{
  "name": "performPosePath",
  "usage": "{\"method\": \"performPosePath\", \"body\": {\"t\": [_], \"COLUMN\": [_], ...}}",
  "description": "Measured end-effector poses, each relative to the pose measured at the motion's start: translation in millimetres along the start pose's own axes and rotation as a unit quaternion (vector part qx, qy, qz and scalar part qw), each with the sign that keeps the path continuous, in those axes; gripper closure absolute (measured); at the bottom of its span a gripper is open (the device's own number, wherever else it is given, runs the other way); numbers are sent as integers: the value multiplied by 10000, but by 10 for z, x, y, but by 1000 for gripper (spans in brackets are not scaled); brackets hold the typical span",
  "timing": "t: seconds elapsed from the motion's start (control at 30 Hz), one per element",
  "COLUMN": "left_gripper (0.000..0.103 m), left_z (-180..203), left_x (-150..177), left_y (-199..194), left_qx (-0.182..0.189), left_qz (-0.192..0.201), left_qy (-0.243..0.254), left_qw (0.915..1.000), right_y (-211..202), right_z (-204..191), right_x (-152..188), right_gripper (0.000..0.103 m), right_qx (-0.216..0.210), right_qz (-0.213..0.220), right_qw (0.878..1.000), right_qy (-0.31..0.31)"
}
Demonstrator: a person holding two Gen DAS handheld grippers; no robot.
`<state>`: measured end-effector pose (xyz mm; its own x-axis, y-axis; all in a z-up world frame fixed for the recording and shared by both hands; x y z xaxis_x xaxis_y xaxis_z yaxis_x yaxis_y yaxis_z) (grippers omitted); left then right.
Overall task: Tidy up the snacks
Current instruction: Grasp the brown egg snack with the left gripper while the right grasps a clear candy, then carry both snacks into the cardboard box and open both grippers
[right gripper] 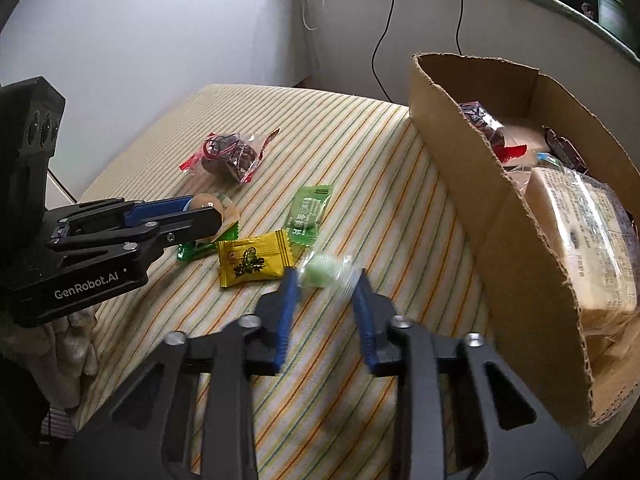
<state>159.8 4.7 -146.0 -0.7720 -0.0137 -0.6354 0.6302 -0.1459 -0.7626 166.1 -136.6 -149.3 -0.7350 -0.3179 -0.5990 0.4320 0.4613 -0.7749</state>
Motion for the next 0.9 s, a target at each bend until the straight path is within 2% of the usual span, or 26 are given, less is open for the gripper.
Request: {"method": "performPosePath", "body": {"t": [0.37, 0.9], "left_gripper": [78, 78], "left_z": [-45, 115], "left_x": [5, -238], "left_y": [-128, -417], "left_qx": [26, 164], "left_qz": [165, 574], "left_qy": [-120, -68], "left_qw": [9998, 9982], "right_y": [-62, -604], "right_z": [-5, 16], "right_x": [-17, -161], "right_gripper": [85, 85], "right_qx": [-51, -168], "right_qz": [111, 642], "right_qw": [9999, 9978], "right_qy": [10, -27]}}
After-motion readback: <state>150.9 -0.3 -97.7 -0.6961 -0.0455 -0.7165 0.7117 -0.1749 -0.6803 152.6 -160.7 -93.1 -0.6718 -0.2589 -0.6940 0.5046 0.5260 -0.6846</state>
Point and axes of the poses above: each gripper's, at about its wrist camera, not at the fingertips, and y roughly the way its jaws point, z to its right, x to its underside, the point moved 3 cm from there along y, roughly the way its jaws point, and after that the axes turned 8 degrees about -x, right-handed, at the moved point
